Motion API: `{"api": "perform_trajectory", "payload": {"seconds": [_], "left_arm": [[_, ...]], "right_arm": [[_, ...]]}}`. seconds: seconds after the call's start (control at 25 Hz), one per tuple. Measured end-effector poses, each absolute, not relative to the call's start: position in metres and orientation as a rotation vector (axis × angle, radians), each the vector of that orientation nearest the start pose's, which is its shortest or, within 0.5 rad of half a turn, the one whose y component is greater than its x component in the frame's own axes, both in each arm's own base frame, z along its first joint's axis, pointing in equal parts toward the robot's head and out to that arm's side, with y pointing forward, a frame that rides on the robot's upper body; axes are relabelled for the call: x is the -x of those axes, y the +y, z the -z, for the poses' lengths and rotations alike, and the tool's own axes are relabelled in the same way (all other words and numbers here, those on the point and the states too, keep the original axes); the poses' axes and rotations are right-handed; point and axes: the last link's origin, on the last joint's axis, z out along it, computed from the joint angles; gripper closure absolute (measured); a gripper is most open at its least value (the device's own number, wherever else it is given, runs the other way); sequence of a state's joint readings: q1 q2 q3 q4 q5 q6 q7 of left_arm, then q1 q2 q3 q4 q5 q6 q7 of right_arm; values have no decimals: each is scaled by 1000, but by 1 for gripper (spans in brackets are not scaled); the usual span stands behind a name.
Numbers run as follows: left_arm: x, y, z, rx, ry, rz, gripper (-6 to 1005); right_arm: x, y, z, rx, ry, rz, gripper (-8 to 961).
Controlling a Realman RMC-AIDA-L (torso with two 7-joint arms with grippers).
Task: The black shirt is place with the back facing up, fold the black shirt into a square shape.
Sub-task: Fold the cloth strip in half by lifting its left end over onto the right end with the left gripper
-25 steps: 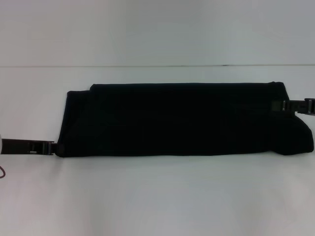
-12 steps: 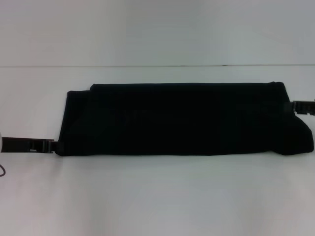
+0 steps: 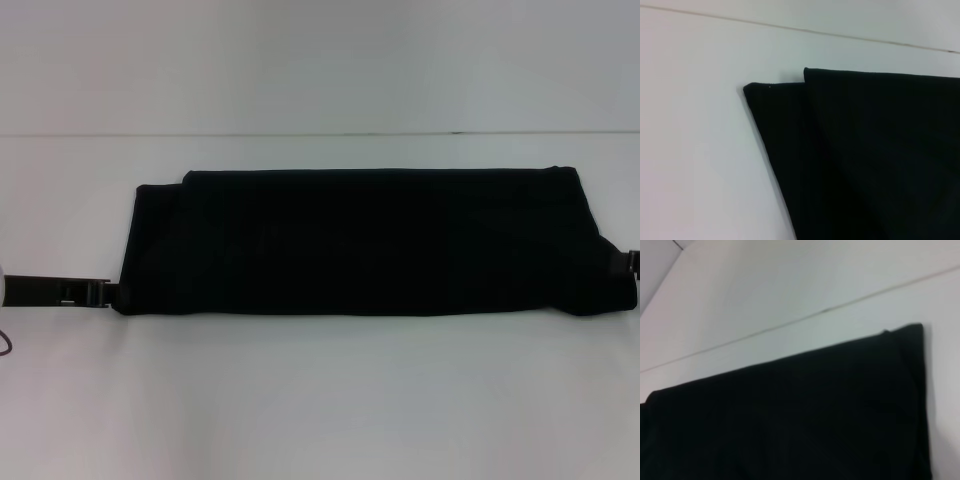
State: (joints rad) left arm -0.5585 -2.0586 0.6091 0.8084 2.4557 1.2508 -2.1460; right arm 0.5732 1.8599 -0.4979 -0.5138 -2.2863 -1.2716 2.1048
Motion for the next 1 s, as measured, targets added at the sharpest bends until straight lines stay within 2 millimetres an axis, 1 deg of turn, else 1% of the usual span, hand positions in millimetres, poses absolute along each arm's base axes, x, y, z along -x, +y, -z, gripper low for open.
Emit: {"api": "perform_trajectory", "payload": {"seconds": [0.16,0.32,0.52,1.0], "left_arm": [[327,364,-39,2183,-1430,193,992],[326,364,-39,2185,-1428,191,992],[326,364,-39,2186,-1426,185,992],[328,364,-41,2181,-1428,182,991]], "right_arm": [[-357,360,-74,2068,1611,-425,290],[-354,362,-64,2080,1609,-401,291],[-352,365,-59,2090,1602,-376,292],[-356,361,-62,2090,1592,-370,798]]}}
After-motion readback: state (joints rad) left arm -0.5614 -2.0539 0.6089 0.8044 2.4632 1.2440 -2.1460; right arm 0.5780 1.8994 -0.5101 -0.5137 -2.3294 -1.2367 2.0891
